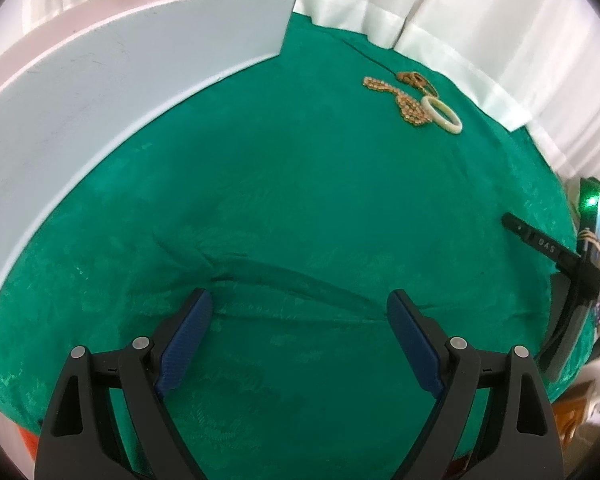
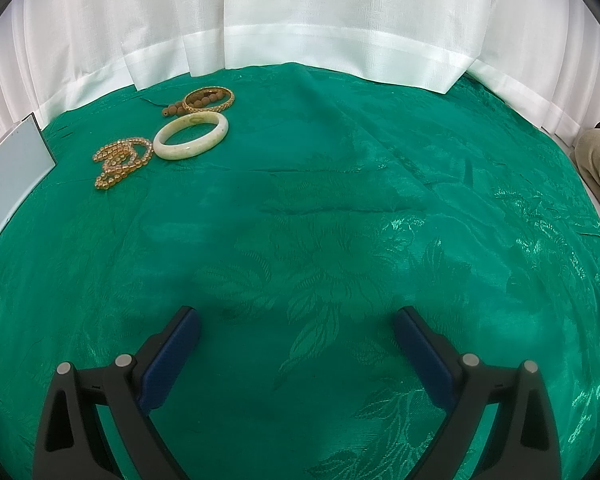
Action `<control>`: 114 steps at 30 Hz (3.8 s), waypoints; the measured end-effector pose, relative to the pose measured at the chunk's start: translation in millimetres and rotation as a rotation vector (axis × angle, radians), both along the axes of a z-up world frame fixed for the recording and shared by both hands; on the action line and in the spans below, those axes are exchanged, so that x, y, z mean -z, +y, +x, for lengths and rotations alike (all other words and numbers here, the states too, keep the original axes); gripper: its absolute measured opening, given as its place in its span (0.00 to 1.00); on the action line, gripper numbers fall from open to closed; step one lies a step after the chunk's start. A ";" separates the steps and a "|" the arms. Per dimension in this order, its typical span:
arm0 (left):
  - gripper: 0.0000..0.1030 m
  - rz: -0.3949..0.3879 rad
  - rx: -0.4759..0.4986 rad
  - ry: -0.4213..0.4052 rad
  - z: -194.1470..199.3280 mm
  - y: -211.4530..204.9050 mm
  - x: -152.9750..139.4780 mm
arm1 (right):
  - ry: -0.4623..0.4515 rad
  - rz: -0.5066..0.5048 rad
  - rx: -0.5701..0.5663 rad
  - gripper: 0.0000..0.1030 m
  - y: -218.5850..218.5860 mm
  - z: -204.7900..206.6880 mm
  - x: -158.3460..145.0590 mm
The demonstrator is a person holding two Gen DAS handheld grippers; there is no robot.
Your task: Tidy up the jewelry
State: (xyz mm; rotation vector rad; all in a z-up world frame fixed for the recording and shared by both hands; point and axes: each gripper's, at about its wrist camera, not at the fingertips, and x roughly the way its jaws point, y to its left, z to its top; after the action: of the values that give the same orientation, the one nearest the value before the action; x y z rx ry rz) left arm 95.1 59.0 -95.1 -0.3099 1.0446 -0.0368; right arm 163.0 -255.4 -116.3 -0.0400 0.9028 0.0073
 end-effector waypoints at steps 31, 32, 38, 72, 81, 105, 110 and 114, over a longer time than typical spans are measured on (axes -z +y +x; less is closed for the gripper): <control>0.48 0.229 0.293 -0.110 259.2 -140.6 9.8 | 0.001 0.000 0.000 0.97 0.7 0.4 -0.8; 0.28 0.227 0.312 -0.118 256.7 -141.8 7.9 | 0.003 0.000 -0.002 0.99 1.0 0.8 -0.7; 0.05 0.083 0.292 -0.098 234.5 -113.8 -3.2 | 0.008 0.006 -0.003 1.00 1.1 0.7 -0.6; 0.05 -0.274 0.164 -0.093 84.6 37.9 -60.3 | -0.019 0.182 -0.401 0.06 94.2 211.5 -85.3; 0.05 -0.313 0.147 -0.231 60.0 52.8 -166.6 | -0.036 0.380 -0.530 0.06 96.8 121.8 -157.1; 0.05 -0.092 -0.341 -0.174 38.1 297.3 -113.7 | 0.104 0.360 -0.952 0.06 424.6 48.1 -145.7; 0.17 -0.070 -0.389 -0.084 38.5 309.3 -72.4 | 0.157 0.247 -0.958 0.11 470.6 31.2 -103.6; 0.61 -0.062 -0.428 -0.110 18.3 306.0 -77.0 | 0.126 0.266 -0.935 0.53 464.5 19.8 -106.9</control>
State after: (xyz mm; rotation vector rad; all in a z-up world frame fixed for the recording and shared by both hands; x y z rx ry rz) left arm 113.4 365.0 -18.0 -0.5756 0.8523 0.2959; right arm 182.8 209.1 -9.4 -0.2128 0.9333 1.0069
